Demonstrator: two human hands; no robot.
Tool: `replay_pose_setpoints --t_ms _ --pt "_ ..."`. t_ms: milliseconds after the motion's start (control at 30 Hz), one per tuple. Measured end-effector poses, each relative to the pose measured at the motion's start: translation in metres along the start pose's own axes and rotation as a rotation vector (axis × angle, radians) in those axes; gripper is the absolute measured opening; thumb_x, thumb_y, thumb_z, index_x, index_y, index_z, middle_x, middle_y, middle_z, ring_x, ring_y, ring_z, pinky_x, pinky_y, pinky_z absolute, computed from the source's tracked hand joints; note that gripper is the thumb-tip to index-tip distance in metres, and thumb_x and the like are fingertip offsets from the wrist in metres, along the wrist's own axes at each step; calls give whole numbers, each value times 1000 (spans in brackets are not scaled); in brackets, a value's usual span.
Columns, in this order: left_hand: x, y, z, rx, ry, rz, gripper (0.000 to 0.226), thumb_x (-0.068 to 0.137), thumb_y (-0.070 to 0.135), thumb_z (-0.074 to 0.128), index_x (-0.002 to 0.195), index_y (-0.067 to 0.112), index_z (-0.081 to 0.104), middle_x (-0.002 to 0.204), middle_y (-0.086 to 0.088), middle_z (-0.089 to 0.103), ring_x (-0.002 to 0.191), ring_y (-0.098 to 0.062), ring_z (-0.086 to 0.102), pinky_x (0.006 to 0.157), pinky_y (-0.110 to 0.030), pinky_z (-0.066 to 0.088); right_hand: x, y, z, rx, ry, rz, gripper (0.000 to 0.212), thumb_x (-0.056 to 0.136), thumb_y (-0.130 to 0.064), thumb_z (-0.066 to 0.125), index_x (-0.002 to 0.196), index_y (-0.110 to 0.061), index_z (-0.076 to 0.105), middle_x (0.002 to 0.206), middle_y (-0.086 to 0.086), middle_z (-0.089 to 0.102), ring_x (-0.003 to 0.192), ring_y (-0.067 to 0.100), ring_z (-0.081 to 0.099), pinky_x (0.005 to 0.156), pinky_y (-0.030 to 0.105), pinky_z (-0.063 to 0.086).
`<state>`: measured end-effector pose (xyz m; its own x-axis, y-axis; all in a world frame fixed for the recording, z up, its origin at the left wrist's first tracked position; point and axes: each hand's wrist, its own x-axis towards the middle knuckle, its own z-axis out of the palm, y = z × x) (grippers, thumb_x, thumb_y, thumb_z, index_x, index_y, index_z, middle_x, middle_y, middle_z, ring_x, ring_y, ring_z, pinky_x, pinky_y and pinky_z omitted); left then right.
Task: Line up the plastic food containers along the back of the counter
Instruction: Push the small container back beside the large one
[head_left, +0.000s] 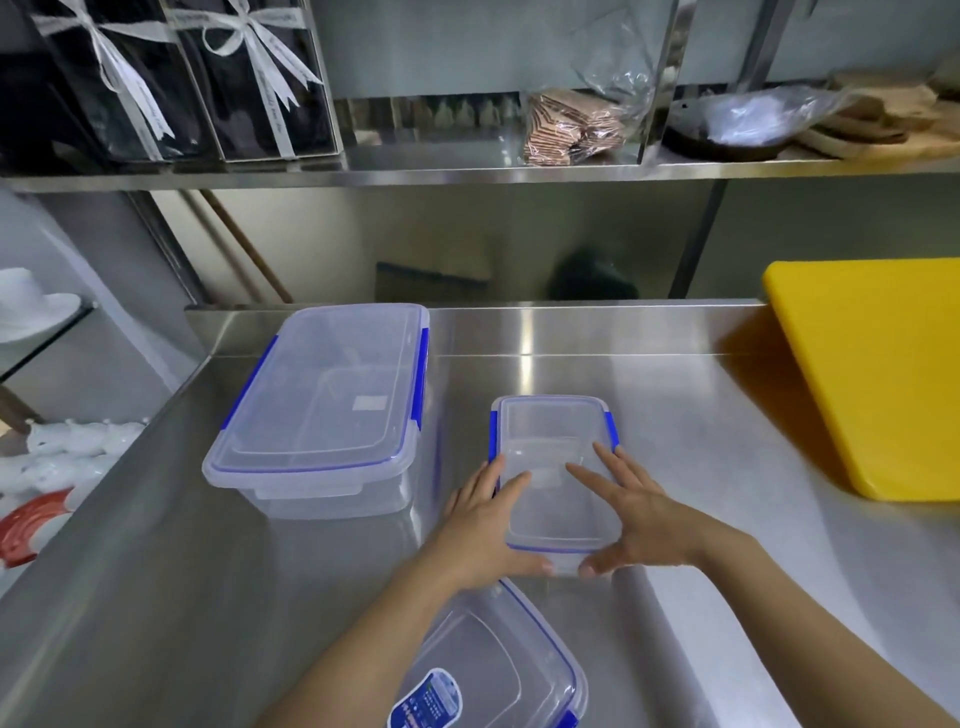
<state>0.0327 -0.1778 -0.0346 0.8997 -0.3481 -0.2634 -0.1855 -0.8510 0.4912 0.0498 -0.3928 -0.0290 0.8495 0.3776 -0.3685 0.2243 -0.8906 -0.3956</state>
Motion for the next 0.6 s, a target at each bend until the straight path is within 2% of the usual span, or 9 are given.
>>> replay_pose_setpoints --t_ms 100,233,300,433,600 --pt "8 1 -4 -41 48 -38 95 74 53 69 148 32 12 160 7 -5 147 -17 -1 118 -38 12 15 5 -5 45 40 -15 109 62 -57 74 146 -36 7 158 -4 -16 144 19 -18 118 44 12" --pt "27 3 -15 -27 191 -39 73 82 45 64 144 28 29 156 5 19 141 -18 21 114 -33 23 41 9 -15 73 126 -25 100 67 -55 71 146 -30 15 159 -3 -5 146 18 -9 118 40 15" --pt "40 2 -20 -8 241 -37 64 86 41 61 142 26 34 153 4 25 139 -18 26 111 -32 27 55 10 -19 78 160 -20 95 71 -53 69 146 -27 17 160 -3 -1 146 16 -7 118 38 16" --pt "69 -6 -25 20 275 -61 60 91 40 53 144 25 29 157 4 20 143 -17 23 113 -35 28 84 11 -30 68 203 -4 83 79 -48 62 146 -24 19 160 -1 2 147 16 -5 118 38 20" --pt "106 -16 -32 79 277 -86 61 93 40 48 146 24 23 160 2 12 146 -17 15 114 -37 28 107 6 -39 12 232 21 77 87 -44 53 147 -21 12 160 3 -1 147 20 -6 117 37 18"
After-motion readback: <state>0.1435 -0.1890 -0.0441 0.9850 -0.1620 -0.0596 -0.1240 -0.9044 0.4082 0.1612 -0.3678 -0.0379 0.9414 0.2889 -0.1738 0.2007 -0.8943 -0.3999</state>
